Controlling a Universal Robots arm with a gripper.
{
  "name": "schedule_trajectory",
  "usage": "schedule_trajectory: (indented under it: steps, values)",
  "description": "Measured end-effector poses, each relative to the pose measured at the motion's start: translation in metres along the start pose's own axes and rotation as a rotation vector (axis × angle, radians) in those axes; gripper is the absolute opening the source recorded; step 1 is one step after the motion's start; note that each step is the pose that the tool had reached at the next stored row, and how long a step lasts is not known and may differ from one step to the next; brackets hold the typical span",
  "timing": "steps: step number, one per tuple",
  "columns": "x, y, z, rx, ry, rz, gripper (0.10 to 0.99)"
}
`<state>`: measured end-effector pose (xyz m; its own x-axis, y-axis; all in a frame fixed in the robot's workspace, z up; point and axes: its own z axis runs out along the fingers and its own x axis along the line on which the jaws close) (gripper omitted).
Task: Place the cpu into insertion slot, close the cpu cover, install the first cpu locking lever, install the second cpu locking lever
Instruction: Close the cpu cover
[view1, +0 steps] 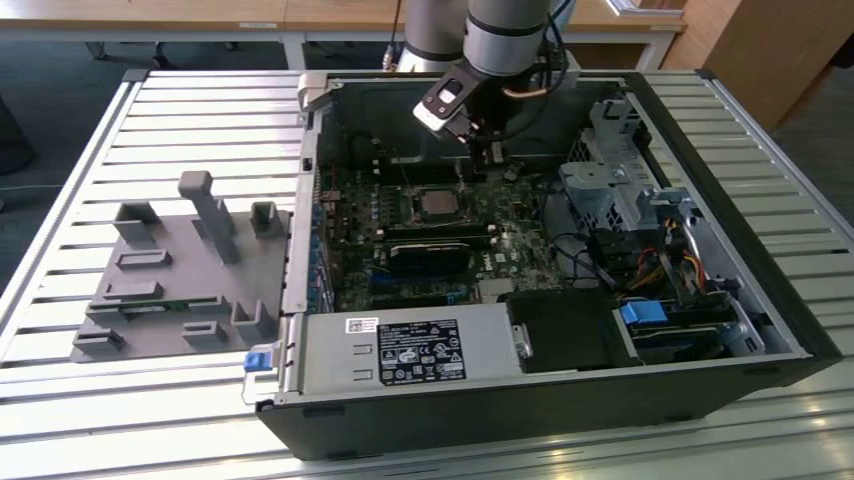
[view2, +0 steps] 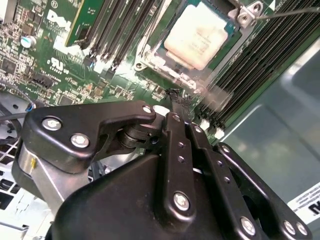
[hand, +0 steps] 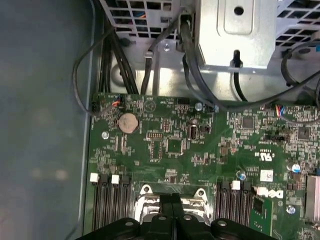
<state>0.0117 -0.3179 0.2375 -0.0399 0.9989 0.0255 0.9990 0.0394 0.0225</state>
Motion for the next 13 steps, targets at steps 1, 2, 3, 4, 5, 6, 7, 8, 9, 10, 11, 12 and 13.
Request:
schedule_trajectory:
  steps: [1,2,3,4,5,6,7,8,9,10,11,12,13]
  values:
    - [0.0000,-0.0008,0.0000,0.000,-0.0001,0.000,0.106]
    - [0.0001,-0.0017,0.0001,0.000,-0.0003,0.000,0.106]
    - [0.0001,-0.0025,0.0002,0.000,-0.0003,0.000,0.106]
    - [0.0001,-0.0032,0.0004,0.000,-0.0001,0.000,0.106]
    - [0.0001,-0.0039,0.0007,0.000,0.0000,0.000,0.106]
    - [0.0002,-0.0045,0.0010,0.000,0.0001,0.000,0.106]
    - [0.0002,-0.0051,0.0015,0.000,0.0000,0.000,0.106]
    - [0.0002,-0.0057,0.0022,0.000,0.0000,0.000,0.106]
    - [0.0002,-0.0065,0.0031,0.000,0.0000,0.000,0.106]
    - [0.0002,-0.0075,0.0042,0.000,0.0000,0.000,0.106]
    - [0.0002,-0.0083,0.0057,0.000,0.0000,0.000,0.106]
    - [0.0002,-0.0089,0.0073,0.000,0.0000,0.000,0.106]
    - [0.0001,-0.0093,0.0090,0.000,0.0000,0.000,0.106]
